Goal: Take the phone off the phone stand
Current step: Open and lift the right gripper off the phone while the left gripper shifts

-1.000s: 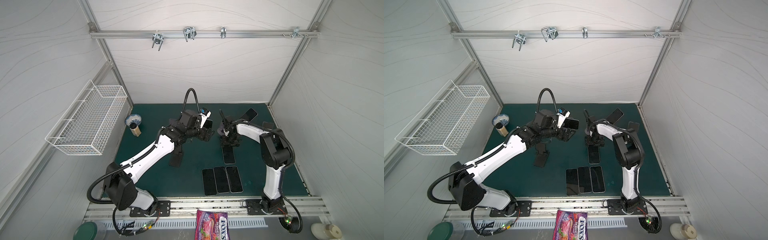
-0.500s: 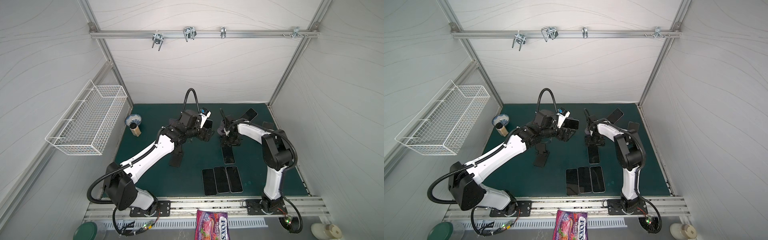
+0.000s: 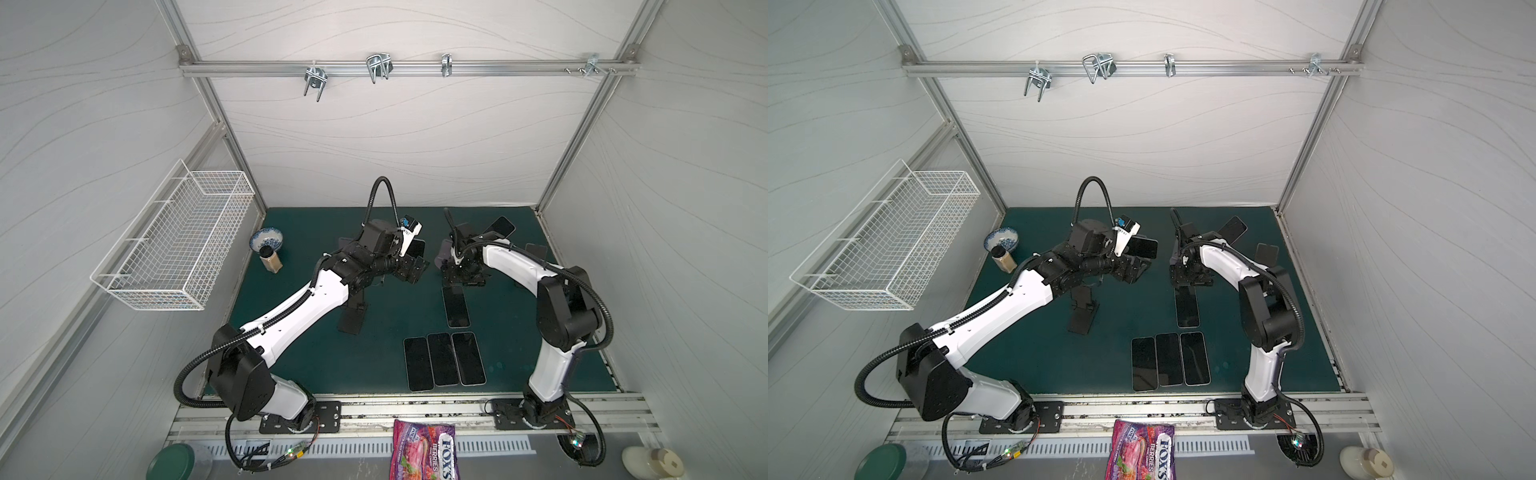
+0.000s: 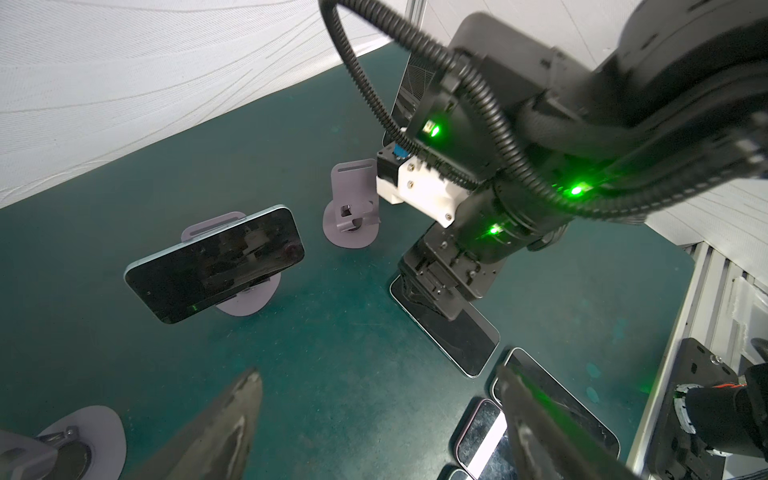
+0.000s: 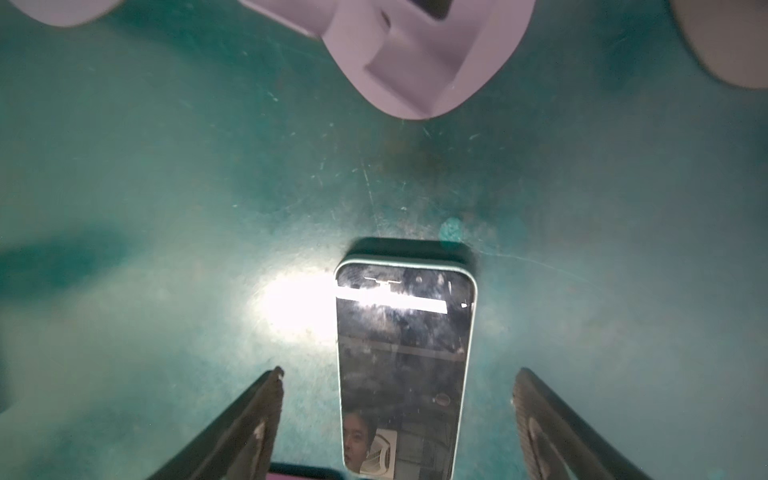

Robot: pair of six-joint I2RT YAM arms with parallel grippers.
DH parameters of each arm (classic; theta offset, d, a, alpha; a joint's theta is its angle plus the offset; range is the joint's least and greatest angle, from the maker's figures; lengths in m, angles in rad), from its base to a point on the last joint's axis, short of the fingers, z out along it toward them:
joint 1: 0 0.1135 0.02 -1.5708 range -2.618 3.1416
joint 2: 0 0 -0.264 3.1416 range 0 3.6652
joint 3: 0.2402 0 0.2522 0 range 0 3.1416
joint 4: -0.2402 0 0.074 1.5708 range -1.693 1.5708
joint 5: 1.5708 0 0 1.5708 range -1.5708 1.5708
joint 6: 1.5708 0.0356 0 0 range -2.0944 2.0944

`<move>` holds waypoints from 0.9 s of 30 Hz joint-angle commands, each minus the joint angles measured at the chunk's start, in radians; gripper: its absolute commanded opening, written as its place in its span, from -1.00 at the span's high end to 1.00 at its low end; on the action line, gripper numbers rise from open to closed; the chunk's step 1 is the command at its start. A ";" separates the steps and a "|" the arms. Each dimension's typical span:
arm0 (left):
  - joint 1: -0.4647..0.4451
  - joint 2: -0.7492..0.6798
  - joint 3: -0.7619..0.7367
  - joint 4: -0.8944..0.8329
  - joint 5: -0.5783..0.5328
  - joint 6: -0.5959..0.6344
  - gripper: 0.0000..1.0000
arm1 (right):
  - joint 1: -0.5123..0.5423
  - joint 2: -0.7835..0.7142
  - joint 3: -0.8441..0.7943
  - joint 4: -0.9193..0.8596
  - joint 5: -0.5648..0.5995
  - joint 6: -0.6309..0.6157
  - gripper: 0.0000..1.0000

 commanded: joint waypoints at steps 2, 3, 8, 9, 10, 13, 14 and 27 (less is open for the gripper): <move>-0.004 0.002 0.032 0.017 -0.008 0.020 -0.80 | 0.002 -0.064 0.008 -0.055 0.015 0.003 -0.80; -0.005 0.001 0.032 0.017 -0.008 0.019 -0.80 | 0.002 -0.071 0.005 -0.058 0.014 0.004 -0.81; -0.005 -0.012 0.022 0.031 -0.015 0.018 -0.80 | 0.006 -0.110 0.005 -0.069 0.011 -0.008 -0.80; -0.005 -0.014 0.020 0.032 -0.015 0.019 -0.80 | 0.009 -0.113 0.009 -0.072 0.012 -0.012 -0.80; -0.005 -0.016 0.019 0.033 -0.018 0.020 -0.80 | 0.013 -0.118 0.014 -0.073 0.011 -0.018 -0.80; -0.005 -0.024 0.019 0.032 -0.029 0.024 -0.80 | 0.023 -0.129 0.025 -0.071 0.024 -0.037 -0.79; -0.004 -0.028 0.015 0.034 -0.034 0.024 -0.80 | 0.025 -0.132 0.029 -0.071 0.025 -0.041 -0.79; 0.011 -0.120 -0.046 0.109 -0.155 0.021 -0.80 | 0.083 -0.197 0.050 0.047 0.061 -0.098 -0.76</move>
